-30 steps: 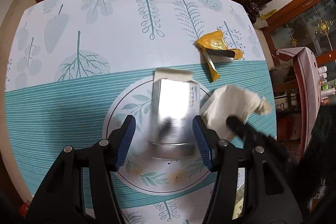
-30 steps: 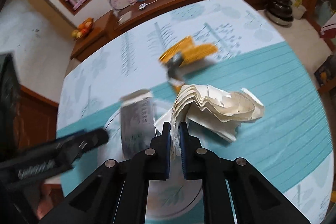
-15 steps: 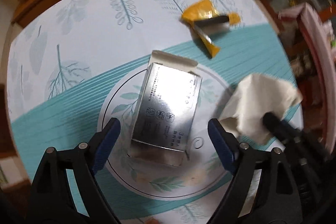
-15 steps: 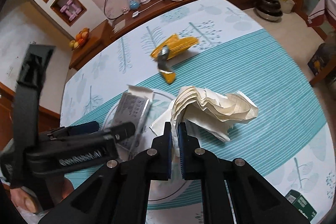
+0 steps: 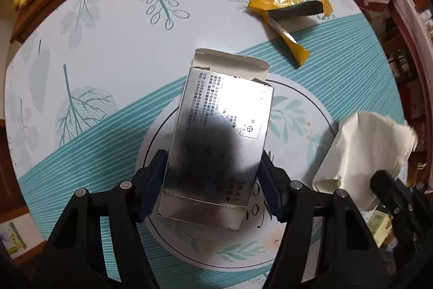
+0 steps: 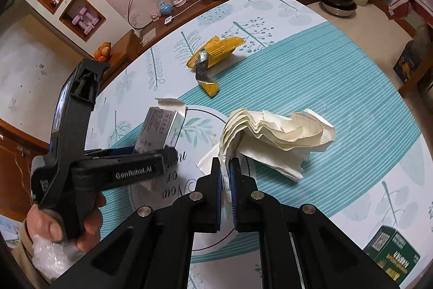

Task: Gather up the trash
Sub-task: 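Carry silver box and tissue down over the bin and open both grippers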

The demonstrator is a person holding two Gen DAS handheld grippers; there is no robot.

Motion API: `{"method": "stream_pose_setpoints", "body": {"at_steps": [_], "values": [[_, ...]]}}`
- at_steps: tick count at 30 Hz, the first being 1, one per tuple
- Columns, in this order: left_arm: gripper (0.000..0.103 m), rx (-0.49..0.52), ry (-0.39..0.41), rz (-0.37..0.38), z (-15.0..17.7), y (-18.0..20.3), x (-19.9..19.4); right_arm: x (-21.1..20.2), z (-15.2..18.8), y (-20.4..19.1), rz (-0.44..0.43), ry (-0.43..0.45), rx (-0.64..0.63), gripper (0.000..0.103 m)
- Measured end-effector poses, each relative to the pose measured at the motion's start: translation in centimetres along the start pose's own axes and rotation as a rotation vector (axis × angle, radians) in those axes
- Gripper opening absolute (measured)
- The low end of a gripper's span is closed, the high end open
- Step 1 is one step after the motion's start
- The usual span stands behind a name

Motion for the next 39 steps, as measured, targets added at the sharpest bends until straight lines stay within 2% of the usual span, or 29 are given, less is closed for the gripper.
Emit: {"method": "stream_pose_setpoints", "body": {"at_steps": [4, 10, 16, 20, 24, 28, 34, 39], "values": [[0.062, -0.017, 0.016, 0.03, 1.0, -0.7, -1.3, -0.9, 0.4, -0.3, -0.01, 0.01, 0.013, 0.006], [0.062, 0.003, 0.066, 0.028, 3.6, -0.5, -5.0, -3.4, 1.3, -1.4, -0.042, 0.036, 0.005, 0.005], [0.062, -0.024, 0.103, 0.038, 8.4, -0.2, -9.1, -7.2, 3.6, -2.7, -0.095, 0.064, -0.033, 0.005], [0.062, -0.055, 0.126, 0.038, 13.4, 0.2, -12.2, -10.9, 6.0, -3.3, -0.141, 0.086, -0.072, 0.005], [0.062, -0.101, 0.154, 0.039, 20.2, 0.6, -15.8, -15.5, 9.1, -3.8, -0.196, 0.118, -0.132, 0.005], [0.062, -0.163, 0.215, 0.047, 26.6, 1.9, -18.8, -20.8, 13.3, -4.2, -0.245, 0.148, -0.215, 0.005], [0.062, -0.226, 0.256, 0.049, 34.9, 4.0, -20.7, -27.2, 20.5, -3.1, -0.276, 0.159, -0.318, 0.005], [0.062, -0.23, 0.241, 0.045, 41.5, 6.1, -20.9, -30.4, 26.9, -0.8, -0.286, 0.129, -0.345, 0.005]]}}
Point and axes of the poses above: each gripper's, at about its wrist camera, not at the fingertips, and x roughly the way its jaws point, y to its right, z to its underside, the point moved 8 cm from there along x, roughly the way its jaws point, and after that the axes turned 12 degrees about -x, right-handed, at the moved point
